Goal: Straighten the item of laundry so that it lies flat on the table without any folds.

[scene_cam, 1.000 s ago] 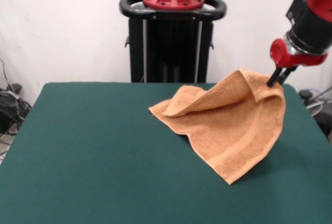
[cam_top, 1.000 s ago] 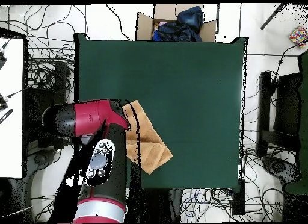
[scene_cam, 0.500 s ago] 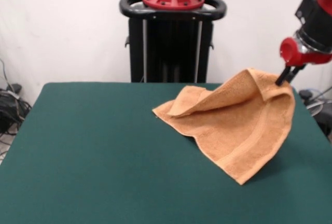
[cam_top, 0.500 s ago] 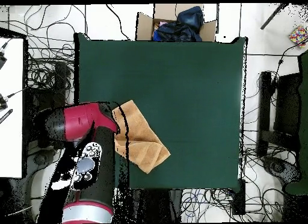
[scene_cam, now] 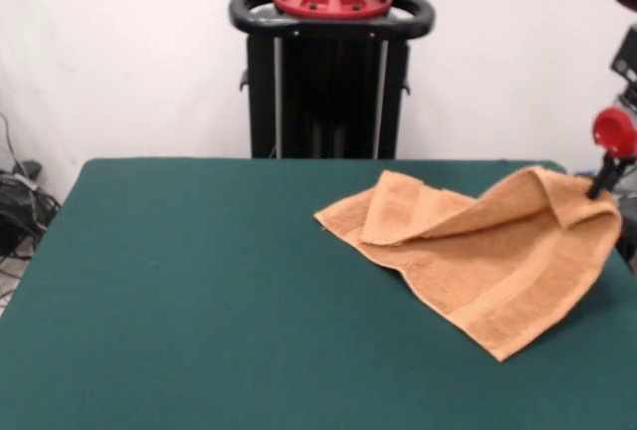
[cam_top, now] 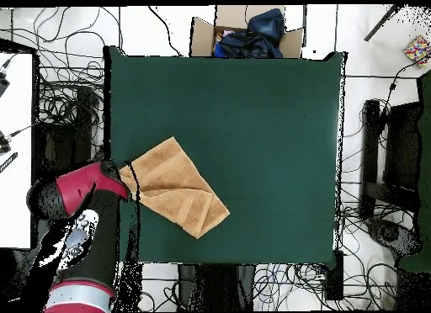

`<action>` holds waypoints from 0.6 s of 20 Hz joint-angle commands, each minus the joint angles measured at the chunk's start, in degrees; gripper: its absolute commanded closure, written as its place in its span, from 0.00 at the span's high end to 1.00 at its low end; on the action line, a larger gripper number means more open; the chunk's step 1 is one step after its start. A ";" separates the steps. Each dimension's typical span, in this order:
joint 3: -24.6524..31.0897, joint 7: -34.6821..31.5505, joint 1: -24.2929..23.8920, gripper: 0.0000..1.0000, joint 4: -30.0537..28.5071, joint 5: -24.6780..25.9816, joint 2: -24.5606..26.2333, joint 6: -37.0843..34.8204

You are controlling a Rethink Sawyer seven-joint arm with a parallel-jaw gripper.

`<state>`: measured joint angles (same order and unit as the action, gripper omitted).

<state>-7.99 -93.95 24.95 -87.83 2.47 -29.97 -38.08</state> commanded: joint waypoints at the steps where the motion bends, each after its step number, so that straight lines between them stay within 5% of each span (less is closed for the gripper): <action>1: -1.02 -17.83 2.18 1.00 -4.31 -1.26 3.56 8.84; 12: 0.06 -11.84 -1.57 1.00 -10.26 -0.63 -0.30 6.43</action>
<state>-7.99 -94.98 25.14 -92.68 2.43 -29.58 -30.30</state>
